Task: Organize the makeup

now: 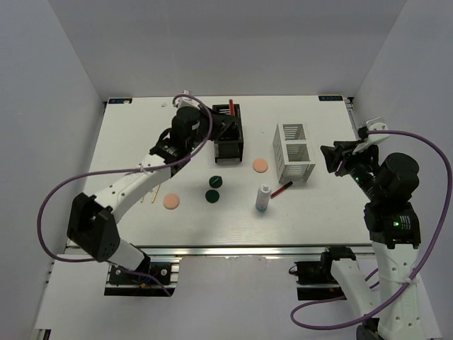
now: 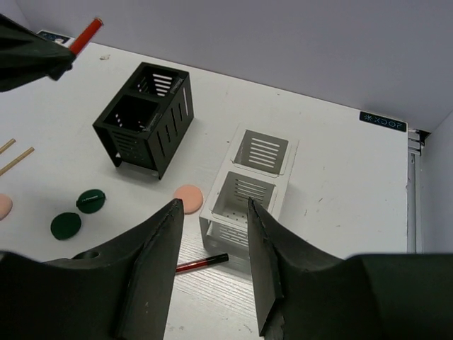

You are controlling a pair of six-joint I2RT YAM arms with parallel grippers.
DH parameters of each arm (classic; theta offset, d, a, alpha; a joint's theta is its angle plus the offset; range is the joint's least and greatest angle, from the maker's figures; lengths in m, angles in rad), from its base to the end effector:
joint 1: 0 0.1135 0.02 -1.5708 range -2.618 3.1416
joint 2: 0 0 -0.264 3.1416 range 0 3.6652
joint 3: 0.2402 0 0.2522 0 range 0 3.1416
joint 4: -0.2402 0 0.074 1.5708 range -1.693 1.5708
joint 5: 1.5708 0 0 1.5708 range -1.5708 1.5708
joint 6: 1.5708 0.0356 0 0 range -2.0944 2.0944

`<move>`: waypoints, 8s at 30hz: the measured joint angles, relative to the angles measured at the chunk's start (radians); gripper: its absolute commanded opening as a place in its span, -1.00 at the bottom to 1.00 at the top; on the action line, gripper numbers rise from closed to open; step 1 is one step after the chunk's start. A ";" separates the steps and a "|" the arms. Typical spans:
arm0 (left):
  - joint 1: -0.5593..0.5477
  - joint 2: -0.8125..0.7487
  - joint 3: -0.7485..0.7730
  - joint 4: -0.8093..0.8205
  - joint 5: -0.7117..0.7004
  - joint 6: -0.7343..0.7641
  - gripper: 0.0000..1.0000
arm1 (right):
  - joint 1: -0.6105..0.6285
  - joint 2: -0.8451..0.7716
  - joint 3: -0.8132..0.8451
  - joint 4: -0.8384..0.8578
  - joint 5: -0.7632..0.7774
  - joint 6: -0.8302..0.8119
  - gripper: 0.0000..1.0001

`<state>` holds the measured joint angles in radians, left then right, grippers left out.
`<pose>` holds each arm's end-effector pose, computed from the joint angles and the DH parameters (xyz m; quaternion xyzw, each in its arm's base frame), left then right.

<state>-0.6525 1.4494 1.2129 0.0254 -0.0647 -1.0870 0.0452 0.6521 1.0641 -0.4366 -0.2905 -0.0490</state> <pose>0.2774 -0.2091 0.3535 -0.1874 0.7546 -0.4639 0.4245 0.1181 0.0155 0.4241 -0.1343 0.7027 0.1023 0.6912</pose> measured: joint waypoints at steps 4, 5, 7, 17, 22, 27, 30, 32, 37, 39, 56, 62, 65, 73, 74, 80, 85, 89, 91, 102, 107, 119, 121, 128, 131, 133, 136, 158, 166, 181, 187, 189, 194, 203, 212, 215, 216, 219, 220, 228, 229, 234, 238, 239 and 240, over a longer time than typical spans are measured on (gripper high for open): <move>0.109 0.109 0.048 -0.024 0.061 -0.250 -1.00 | 0.000 -0.015 -0.004 0.010 0.001 0.019 -0.07; 0.122 0.134 0.062 -0.031 0.075 -0.300 -1.00 | 0.000 -0.021 -0.010 0.018 0.000 0.024 -0.07; 0.145 0.195 0.103 -0.049 0.119 -0.411 -1.00 | 0.000 -0.032 -0.029 0.033 0.000 0.041 -0.07; 0.219 0.520 0.495 -0.189 0.295 -0.727 -1.00 | 0.000 -0.053 -0.119 0.070 -0.003 0.075 -0.07; 0.230 0.524 0.499 -0.278 0.298 -0.822 -1.00 | 0.000 -0.079 -0.131 0.078 -0.003 0.085 -0.07; 0.232 0.524 0.499 -0.362 0.272 -0.877 -1.00 | 0.000 -0.092 -0.135 0.081 -0.003 0.097 -0.07; 0.232 0.534 0.523 -0.396 0.261 -0.893 -1.00 | 0.000 -0.094 -0.149 0.084 -0.006 0.102 -0.07; 0.234 0.555 0.555 -0.402 0.256 -0.896 -1.00 | 0.000 -0.095 -0.159 0.087 -0.008 0.103 -0.07; 0.239 0.615 0.594 -0.412 0.244 -0.901 -1.00 | 0.000 -0.097 -0.174 0.087 -0.013 0.103 -0.03; 0.241 0.637 0.595 -0.418 0.241 -0.903 -1.00 | 0.000 -0.098 -0.177 0.088 -0.015 0.102 -0.03; 0.251 0.660 0.559 -0.360 0.233 -0.911 0.34 | 0.000 -0.108 -0.179 0.087 -0.027 0.085 0.23; 0.252 0.652 0.524 -0.296 0.245 -0.915 -0.35 | -0.001 -0.111 -0.189 0.068 -0.179 -0.088 0.31; 0.257 0.635 0.489 -0.237 0.270 -0.916 -0.99 | -0.002 -0.106 -0.201 -0.032 -0.366 -0.336 -0.05; 0.364 0.309 -0.013 0.442 0.398 -0.894 0.02 | -0.001 0.181 -0.199 -0.554 -0.544 -1.231 -0.09; 0.393 0.255 -0.103 0.569 0.416 -0.895 0.09 | -0.001 0.227 -0.201 -0.581 -0.533 -1.296 -0.06; 0.546 -0.039 -0.449 0.805 0.552 -0.736 0.30 | 0.051 0.365 -0.226 -0.603 -0.438 -1.534 0.52; 0.537 -0.335 -0.528 0.531 0.618 -0.425 0.37 | 0.151 0.457 -0.270 -0.507 -0.356 -1.557 0.36; 0.539 -0.517 -0.580 0.369 0.631 -0.267 0.38 | 0.234 0.505 -0.301 -0.385 -0.288 -1.521 0.20; 0.539 -0.569 -0.613 0.298 0.633 -0.214 0.39 | 0.258 0.529 -0.310 -0.322 -0.257 -1.495 0.17; 0.539 -0.711 -0.670 -0.001 0.605 -0.052 0.39 | 0.280 0.700 -0.298 -0.105 -0.168 -1.372 0.12; 0.539 -0.722 -0.670 -0.056 0.595 -0.009 0.40 | 0.282 0.715 -0.292 -0.076 -0.181 -1.341 0.11; 0.539 -0.647 -0.670 -0.007 0.606 0.020 0.40 | 0.282 0.698 -0.292 -0.050 -0.272 -1.232 0.21; 0.539 -0.639 -0.670 0.005 0.616 0.039 0.40 | 0.282 0.682 -0.292 -0.051 -0.287 -1.203 0.24; 0.504 -0.637 -0.663 -0.045 0.632 0.218 0.41 | 0.282 0.595 -0.293 -0.060 -0.343 -1.001 0.77; 0.459 -0.637 -0.662 -0.069 0.631 0.272 0.41 | 0.283 0.519 -0.309 -0.026 -0.356 -0.866 0.79; 0.435 -0.637 -0.664 -0.072 0.628 0.289 0.41 | 0.283 0.464 -0.333 0.003 -0.360 -0.774 0.79; 0.393 -0.639 -0.669 -0.068 0.606 0.304 0.41 | 0.283 0.408 -0.365 0.043 -0.346 -0.647 0.79; 0.262 -0.648 -0.732 -0.040 0.466 0.354 0.41 | 0.292 0.345 -0.471 0.136 -0.280 -0.395 0.79; 0.246 -0.649 -0.732 -0.053 0.445 0.359 0.41 | 0.304 0.354 -0.513 0.225 -0.253 -0.374 0.79; 0.199 -0.652 -0.732 -0.077 0.413 0.369 0.41 | 0.357 0.381 -0.597 0.424 -0.216 -0.298 0.79; 0.197 -0.653 -0.732 -0.076 0.405 0.368 0.41 | 0.377 0.441 -0.598 0.532 -0.201 -0.251 0.79; 0.196 -0.653 -0.732 -0.076 0.402 0.368 0.41 | 0.383 0.463 -0.598 0.558 -0.200 -0.241 0.75; 0.195 -0.658 -0.732 -0.078 0.393 0.367 0.41 | 0.407 0.496 -0.597 0.602 -0.207 -0.238 0.39; 0.192 -0.673 -0.734 -0.080 0.386 0.364 0.41 | 0.441 0.564 -0.576 0.658 -0.222 -0.232 -0.40; 0.192 -0.677 -0.738 -0.086 0.386 0.365 0.41 | 0.487 0.727 -0.459 0.729 -0.190 -0.230 -0.50; 0.192 -0.677 -0.738 -0.086 0.385 0.365 0.41 | 0.506 0.789 -0.404 0.769 -0.161 -0.228 -0.50; 0.192 -0.677 -0.738 -0.086 0.385 0.365 0.41 | 0.511 0.808 -0.389 0.784 -0.152 -0.227 -0.50; 0.191 -0.682 -0.738 -0.094 0.385 0.365 0.41 | 0.525 0.858 -0.346 0.818 -0.127 -0.227 -0.45; 0.190 -0.687 -0.738 -0.100 0.384 0.365 0.41 | 0.528 0.872 -0.337 0.828 -0.120 -0.227 -0.42; 0.187 -0.729 -0.744 -0.124 0.370 0.364 0.41 | 0.533 0.900 -0.320 0.839 -0.101 -0.227 0.12; 0.187 -0.731 -0.745 -0.126 0.368 0.364 0.41 | 0.533 0.900 -0.320 0.839 -0.101 -0.227 0.18; 0.187 -0.731 -0.745 -0.131 0.367 0.365 0.41 | 0.533 0.900 -0.322 0.859 -0.104 -0.223 0.36; 0.187 -0.731 -0.745 -0.131 0.367 0.365 0.41 | 0.533 0.900 -0.327 0.859 -0.105 -0.223 0.50; 0.187 -0.731 -0.745 -0.131 0.367 0.365 0.41 | 0.533 0.900 -0.328 0.858 -0.105 -0.223 0.58; 0.187 -0.731 -0.745 -0.131 0.367 0.365 0.41 | 0.533 0.900 -0.328 0.858 -0.105 -0.222 0.63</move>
<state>-0.4652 0.7189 0.4675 -0.1059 0.3023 -0.7219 0.5781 1.5520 0.7361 0.4217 -0.3954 -0.2710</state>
